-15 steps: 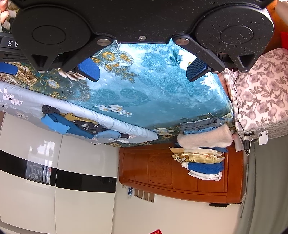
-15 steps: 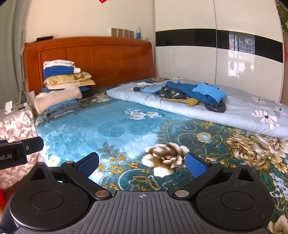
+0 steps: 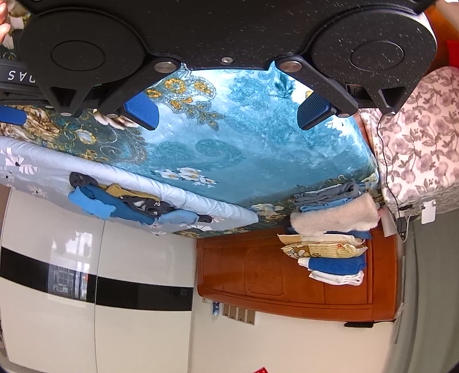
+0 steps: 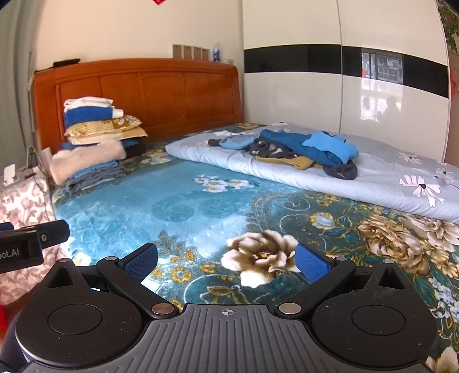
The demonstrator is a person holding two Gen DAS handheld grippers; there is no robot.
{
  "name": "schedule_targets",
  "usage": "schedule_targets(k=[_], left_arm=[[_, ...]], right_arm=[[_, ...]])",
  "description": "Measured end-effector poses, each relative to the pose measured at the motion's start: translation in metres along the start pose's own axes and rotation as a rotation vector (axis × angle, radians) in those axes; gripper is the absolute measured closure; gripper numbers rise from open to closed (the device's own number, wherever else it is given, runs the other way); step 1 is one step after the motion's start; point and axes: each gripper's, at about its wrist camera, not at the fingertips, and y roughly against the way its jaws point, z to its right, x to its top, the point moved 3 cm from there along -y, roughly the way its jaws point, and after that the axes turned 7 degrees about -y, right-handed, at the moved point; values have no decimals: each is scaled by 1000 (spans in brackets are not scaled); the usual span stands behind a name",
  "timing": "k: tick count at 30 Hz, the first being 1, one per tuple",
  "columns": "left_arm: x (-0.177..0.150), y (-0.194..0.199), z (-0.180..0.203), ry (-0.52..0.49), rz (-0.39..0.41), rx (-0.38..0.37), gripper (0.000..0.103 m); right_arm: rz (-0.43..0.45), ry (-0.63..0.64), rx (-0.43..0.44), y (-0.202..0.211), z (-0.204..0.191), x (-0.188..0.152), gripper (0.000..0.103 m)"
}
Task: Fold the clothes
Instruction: 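Move both tools toward the clothes pile on the pillow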
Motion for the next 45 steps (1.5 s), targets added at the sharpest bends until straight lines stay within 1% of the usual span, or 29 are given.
schedule_targets(k=[6, 12, 14, 17, 19, 24, 27, 29, 33, 39, 42, 45], left_arm=[[11, -21, 4, 5, -22, -35, 1], [25, -45, 6, 5, -35, -35, 1], [30, -55, 7, 4, -41, -43, 1], [35, -68, 9, -16, -42, -24, 1], [39, -79, 9, -22, -50, -26, 1], [48, -104, 6, 14, -71, -21, 1], [54, -118, 5, 53, -69, -39, 1], [58, -126, 5, 50, -57, -49, 1], [66, -146, 11, 45, -62, -76, 1], [79, -177, 21, 16, -53, -84, 1], [85, -191, 32, -23, -48, -87, 1], [91, -208, 39, -22, -57, -113, 1]], right_arm=[[-3, -6, -9, -12, 6, 7, 0], [-14, -22, -4, -32, 14, 21, 0], [-24, -25, -2, -46, 18, 30, 0], [-31, -33, -6, -56, 22, 35, 0], [-38, -41, -10, -63, 26, 37, 0], [-45, -54, -20, -84, 32, 50, 0], [-42, -58, -29, -92, 39, 54, 0], [-43, -63, -31, -99, 44, 58, 0], [-48, -65, -39, -118, 50, 69, 0], [-8, -61, -40, -134, 65, 82, 0], [36, -51, -84, -141, 72, 88, 0], [80, -40, -131, -148, 80, 93, 0]])
